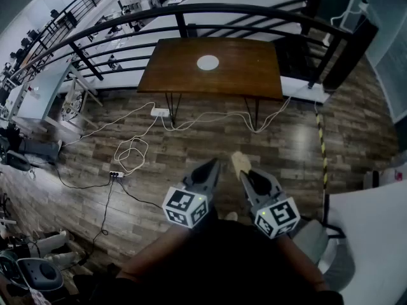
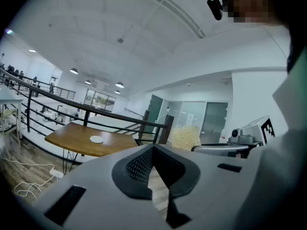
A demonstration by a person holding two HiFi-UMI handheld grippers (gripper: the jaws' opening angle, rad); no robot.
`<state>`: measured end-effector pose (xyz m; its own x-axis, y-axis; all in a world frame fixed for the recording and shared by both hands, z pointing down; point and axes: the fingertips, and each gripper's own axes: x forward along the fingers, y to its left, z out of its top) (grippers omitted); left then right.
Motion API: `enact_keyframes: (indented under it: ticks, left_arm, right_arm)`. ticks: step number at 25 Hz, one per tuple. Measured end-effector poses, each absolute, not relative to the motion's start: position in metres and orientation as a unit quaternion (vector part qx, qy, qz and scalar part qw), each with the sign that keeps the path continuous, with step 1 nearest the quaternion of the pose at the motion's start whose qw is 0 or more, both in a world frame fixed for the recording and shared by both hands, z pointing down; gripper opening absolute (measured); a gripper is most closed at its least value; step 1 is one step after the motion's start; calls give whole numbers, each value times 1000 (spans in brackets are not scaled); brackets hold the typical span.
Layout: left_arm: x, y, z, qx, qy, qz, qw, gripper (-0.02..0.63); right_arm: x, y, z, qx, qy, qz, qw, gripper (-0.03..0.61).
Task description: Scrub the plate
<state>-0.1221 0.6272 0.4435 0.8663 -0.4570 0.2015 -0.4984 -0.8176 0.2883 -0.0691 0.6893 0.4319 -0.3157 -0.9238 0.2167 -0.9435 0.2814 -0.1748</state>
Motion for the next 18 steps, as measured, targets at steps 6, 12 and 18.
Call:
enact_keyframes:
  ticks: [6, 12, 18]
  left_arm:
    - [-123, 618, 450, 951, -247, 63, 173, 8]
    - [-132, 585, 458, 949, -248, 64, 181, 8]
    - [-144, 525, 465, 950, -235, 55, 201, 8]
  right_arm:
    - [-69, 681, 436, 587, -797, 139, 35, 48]
    - [-80, 649, 439, 583, -799, 146, 21, 49]
    - [-91, 585, 446, 582, -798, 158, 13, 49]
